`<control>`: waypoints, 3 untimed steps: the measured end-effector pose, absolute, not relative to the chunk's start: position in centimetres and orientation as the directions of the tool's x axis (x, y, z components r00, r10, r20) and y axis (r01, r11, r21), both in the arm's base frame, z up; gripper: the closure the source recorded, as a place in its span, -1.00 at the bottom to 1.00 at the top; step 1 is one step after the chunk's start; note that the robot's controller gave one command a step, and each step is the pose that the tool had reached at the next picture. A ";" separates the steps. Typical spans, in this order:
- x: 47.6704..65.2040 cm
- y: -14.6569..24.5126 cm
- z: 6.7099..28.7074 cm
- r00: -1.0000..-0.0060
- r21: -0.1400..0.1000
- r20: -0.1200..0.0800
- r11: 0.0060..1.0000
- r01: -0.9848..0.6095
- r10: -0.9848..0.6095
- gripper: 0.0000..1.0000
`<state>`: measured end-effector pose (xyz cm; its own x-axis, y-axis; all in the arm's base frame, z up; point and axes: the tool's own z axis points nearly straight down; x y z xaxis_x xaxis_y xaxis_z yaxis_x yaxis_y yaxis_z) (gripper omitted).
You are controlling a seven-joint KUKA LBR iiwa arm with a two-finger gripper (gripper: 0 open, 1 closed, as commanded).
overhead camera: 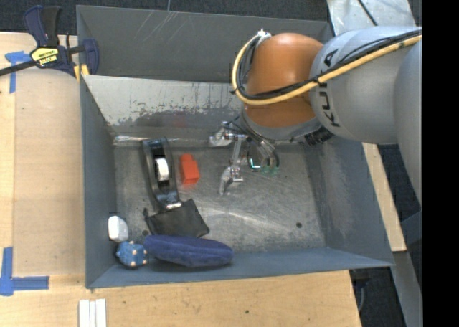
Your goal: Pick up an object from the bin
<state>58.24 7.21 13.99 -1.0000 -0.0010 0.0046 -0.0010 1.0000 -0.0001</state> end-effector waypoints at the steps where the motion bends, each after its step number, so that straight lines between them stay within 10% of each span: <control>1: 56.1 13.5 8.2 -0.999 0.002 -0.010 0.999 -0.034 -0.034 -1.00; 3: 54.1 13.8 10.0 -0.994 -0.001 0.002 0.994 0.113 0.113 -1.00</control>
Offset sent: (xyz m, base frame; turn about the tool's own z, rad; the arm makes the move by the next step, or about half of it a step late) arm -0.0279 0.0698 -0.0699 -0.0331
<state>54.07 13.84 10.02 -0.9936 0.1132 0.0019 0.1132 0.9936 -0.0006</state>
